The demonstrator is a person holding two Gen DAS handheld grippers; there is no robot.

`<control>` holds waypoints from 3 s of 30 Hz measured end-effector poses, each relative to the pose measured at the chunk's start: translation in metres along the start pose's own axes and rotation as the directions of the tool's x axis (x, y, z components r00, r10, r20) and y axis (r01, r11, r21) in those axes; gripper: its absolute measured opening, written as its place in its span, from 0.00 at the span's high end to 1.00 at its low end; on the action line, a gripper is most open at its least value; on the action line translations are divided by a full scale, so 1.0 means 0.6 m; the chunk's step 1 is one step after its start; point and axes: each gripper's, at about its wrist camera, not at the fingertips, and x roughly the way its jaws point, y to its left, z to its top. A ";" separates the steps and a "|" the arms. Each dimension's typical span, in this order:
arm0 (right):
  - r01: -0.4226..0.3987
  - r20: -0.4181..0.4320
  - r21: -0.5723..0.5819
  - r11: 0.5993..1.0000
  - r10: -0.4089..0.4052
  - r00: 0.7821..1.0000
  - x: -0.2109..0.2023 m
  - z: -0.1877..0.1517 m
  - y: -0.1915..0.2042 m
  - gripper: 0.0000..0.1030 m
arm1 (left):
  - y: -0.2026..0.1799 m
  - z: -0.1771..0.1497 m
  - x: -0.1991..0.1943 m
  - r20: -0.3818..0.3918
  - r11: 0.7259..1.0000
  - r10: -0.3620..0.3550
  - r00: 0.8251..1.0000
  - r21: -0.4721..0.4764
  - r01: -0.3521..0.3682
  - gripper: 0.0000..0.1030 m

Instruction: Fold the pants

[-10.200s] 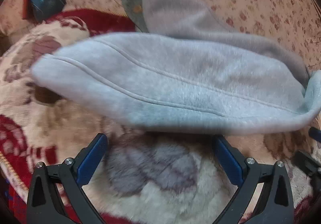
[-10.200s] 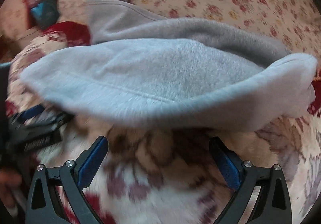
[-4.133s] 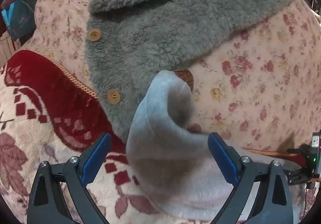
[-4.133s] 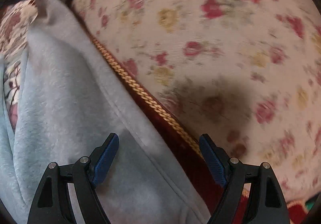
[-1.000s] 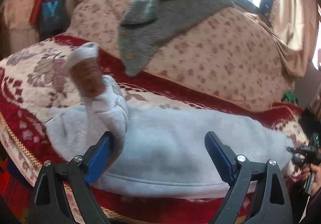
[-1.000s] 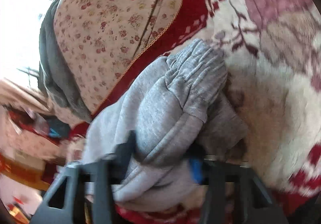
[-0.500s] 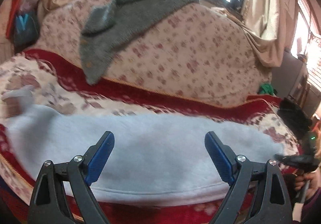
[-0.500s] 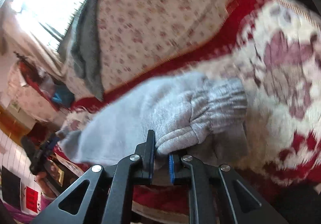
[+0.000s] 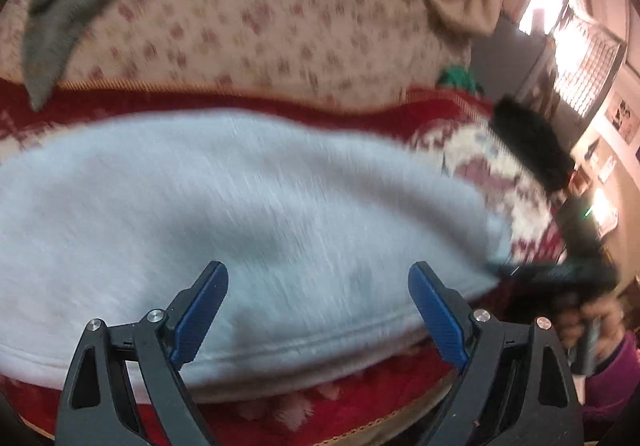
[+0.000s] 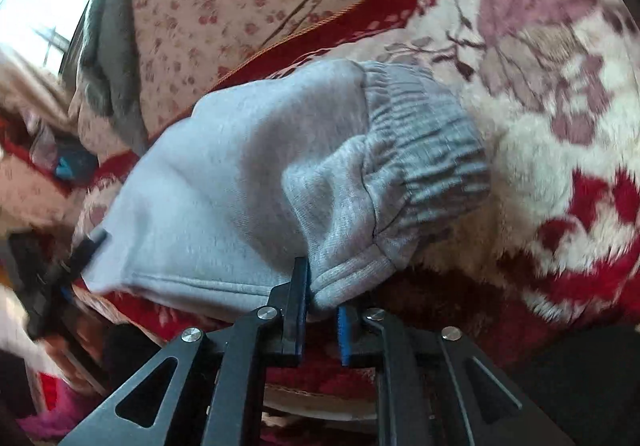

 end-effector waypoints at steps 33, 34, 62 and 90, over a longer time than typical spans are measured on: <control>0.290 0.163 -0.330 0.898 -0.248 0.955 0.175 0.155 0.147 0.37 | 0.101 0.197 0.187 -0.051 0.979 0.187 0.981 -0.077 -0.191 0.11; 0.291 0.159 -0.329 0.898 -0.251 0.955 0.171 0.154 0.151 0.36 | 0.099 0.195 0.174 -0.039 0.979 0.186 0.982 -0.083 -0.188 0.11; -0.146 -0.187 -0.815 0.561 -0.017 0.982 0.329 -0.039 0.662 0.18 | 0.442 -0.124 -0.381 0.070 0.594 0.693 0.717 -0.620 -0.513 0.11; -0.180 -0.223 -0.896 0.406 -0.060 0.973 0.624 -0.084 0.975 0.12 | 0.589 -0.138 -0.305 0.012 0.599 0.593 0.805 -0.674 -0.432 0.11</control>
